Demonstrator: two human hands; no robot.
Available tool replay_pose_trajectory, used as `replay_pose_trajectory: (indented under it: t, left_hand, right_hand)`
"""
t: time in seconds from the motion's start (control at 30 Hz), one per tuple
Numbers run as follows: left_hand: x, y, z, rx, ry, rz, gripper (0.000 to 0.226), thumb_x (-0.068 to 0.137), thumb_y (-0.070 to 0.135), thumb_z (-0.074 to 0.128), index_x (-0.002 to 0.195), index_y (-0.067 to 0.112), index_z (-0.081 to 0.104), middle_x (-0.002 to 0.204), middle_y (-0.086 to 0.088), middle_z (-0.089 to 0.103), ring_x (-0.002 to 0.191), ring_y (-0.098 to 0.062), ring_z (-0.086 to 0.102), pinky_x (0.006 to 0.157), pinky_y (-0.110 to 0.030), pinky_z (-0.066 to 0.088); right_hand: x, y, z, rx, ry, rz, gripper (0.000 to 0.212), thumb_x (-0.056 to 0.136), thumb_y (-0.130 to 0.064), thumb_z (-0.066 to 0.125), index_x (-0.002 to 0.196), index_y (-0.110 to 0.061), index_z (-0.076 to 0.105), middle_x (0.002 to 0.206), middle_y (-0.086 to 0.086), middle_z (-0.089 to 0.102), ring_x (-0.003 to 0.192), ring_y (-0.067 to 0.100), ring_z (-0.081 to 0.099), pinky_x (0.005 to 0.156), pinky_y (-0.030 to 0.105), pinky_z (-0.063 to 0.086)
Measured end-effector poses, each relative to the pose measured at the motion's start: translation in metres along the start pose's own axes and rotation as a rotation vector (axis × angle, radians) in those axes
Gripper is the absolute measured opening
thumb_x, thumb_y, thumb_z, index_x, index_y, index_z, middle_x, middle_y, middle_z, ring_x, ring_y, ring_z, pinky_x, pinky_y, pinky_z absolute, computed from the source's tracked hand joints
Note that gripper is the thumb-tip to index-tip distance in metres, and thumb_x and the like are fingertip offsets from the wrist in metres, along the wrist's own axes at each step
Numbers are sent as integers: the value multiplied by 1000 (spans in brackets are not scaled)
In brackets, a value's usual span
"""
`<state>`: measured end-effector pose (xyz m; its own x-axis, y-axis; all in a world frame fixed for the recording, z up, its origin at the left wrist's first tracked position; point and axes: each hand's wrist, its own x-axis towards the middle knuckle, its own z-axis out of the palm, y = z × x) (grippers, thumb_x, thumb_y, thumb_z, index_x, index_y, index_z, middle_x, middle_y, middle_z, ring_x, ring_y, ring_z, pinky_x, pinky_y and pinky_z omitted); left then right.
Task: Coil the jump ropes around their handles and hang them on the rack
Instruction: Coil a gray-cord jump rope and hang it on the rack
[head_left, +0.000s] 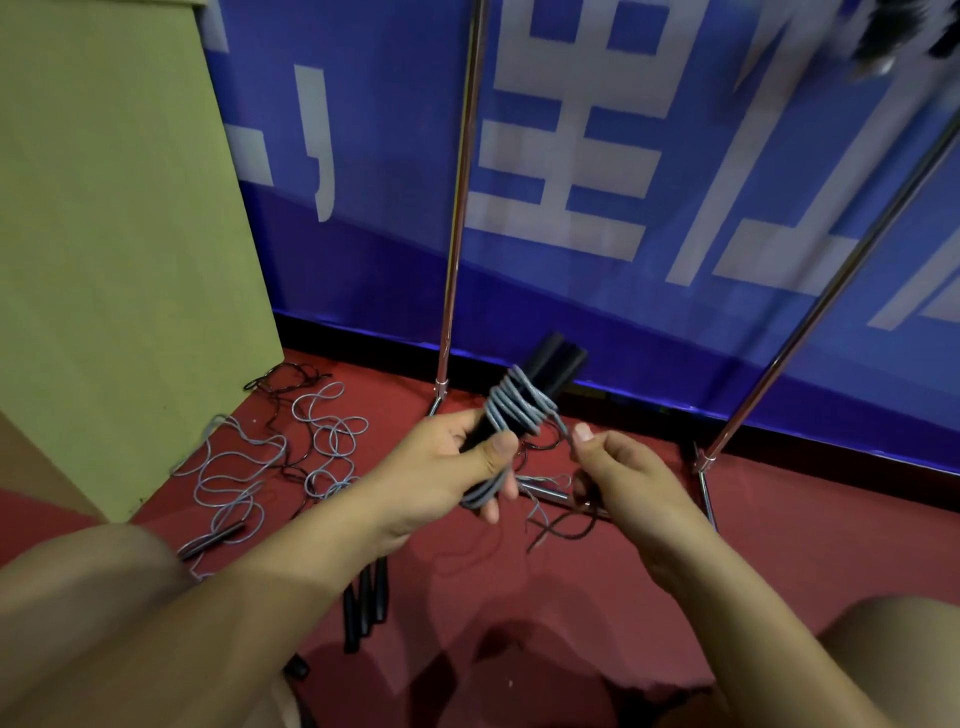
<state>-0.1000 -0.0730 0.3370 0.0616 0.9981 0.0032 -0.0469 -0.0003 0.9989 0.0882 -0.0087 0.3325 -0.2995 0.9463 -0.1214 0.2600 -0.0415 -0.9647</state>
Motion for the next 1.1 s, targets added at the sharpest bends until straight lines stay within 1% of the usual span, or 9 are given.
replay_pose_trajectory:
  t: [0.17, 0.3, 0.4, 0.5, 0.57, 0.77, 0.9, 1.0, 1.1]
  left_hand:
    - [5, -3, -4, -9, 231, -38, 14, 98, 23, 57, 94, 11, 62, 67, -6, 67, 47, -15, 57, 52, -23, 49]
    - [7, -5, -8, 28, 339, -79, 14, 100, 23, 57, 96, 12, 64, 70, -5, 68, 48, -15, 57, 50, -21, 50]
    - [7, -6, -9, 62, 349, -98, 12, 100, 25, 58, 97, 16, 66, 70, -4, 69, 50, -15, 58, 52, -22, 51]
    - [7, -9, -9, 103, 346, -117, 11, 100, 24, 59, 92, 19, 64, 68, -2, 69, 49, -15, 58, 51, -23, 49]
    - [8, -11, -10, 148, 341, -125, 12, 100, 24, 59, 90, 19, 63, 66, -1, 69, 49, -15, 57, 52, -24, 49]
    - [9, -11, -6, 228, 327, -133, 14, 101, 22, 57, 93, 13, 63, 65, 0, 67, 45, -13, 55, 50, -22, 46]
    - [12, -13, -6, 376, 318, -123, 12, 102, 23, 55, 96, 15, 63, 69, -7, 67, 40, -12, 51, 46, -19, 44]
    - [12, -19, -9, 587, 309, -114, 10, 100, 33, 54, 98, 27, 62, 70, -2, 71, 43, -9, 57, 54, -25, 51]
    - [14, -24, -15, 773, 325, -119, 13, 95, 49, 51, 93, 38, 58, 68, 6, 69, 63, -12, 66, 71, -39, 57]
  right_hand:
    - [-1, -4, 1, 20, -3, 3, 27, 96, -33, 60, 83, -9, 58, 62, 2, 53, 53, 13, 44, 55, 29, 37]
    - [-3, -4, -3, -55, -40, 12, 22, 93, -28, 66, 76, -15, 62, 58, -4, 50, 50, 11, 39, 49, 26, 31]
    - [-7, -6, -4, -39, -81, 22, 21, 93, -27, 65, 75, -18, 62, 60, 0, 47, 50, 13, 38, 46, 26, 29]
    - [-12, -7, -8, -97, -98, -47, 17, 91, -28, 68, 78, -20, 64, 60, 3, 45, 57, 19, 39, 55, 34, 33]
    - [-15, -7, -9, -110, -108, -84, 16, 90, -28, 70, 78, -20, 63, 60, 2, 44, 61, 19, 36, 60, 36, 30]
    - [-17, -12, -12, -119, -75, -131, 18, 89, -25, 70, 74, -20, 62, 57, 2, 41, 48, 12, 26, 47, 26, 20]
    - [-19, -13, -11, -254, -90, -188, 22, 90, -31, 70, 73, -17, 64, 55, -5, 44, 51, 11, 34, 51, 28, 27]
    - [-21, -15, -12, -362, -88, -231, 30, 91, -33, 67, 67, -15, 61, 52, -10, 42, 49, 5, 34, 50, 23, 31]
    - [-23, -16, -12, -439, -108, -286, 38, 94, -35, 63, 65, -11, 58, 50, -10, 38, 47, 4, 32, 49, 23, 29]
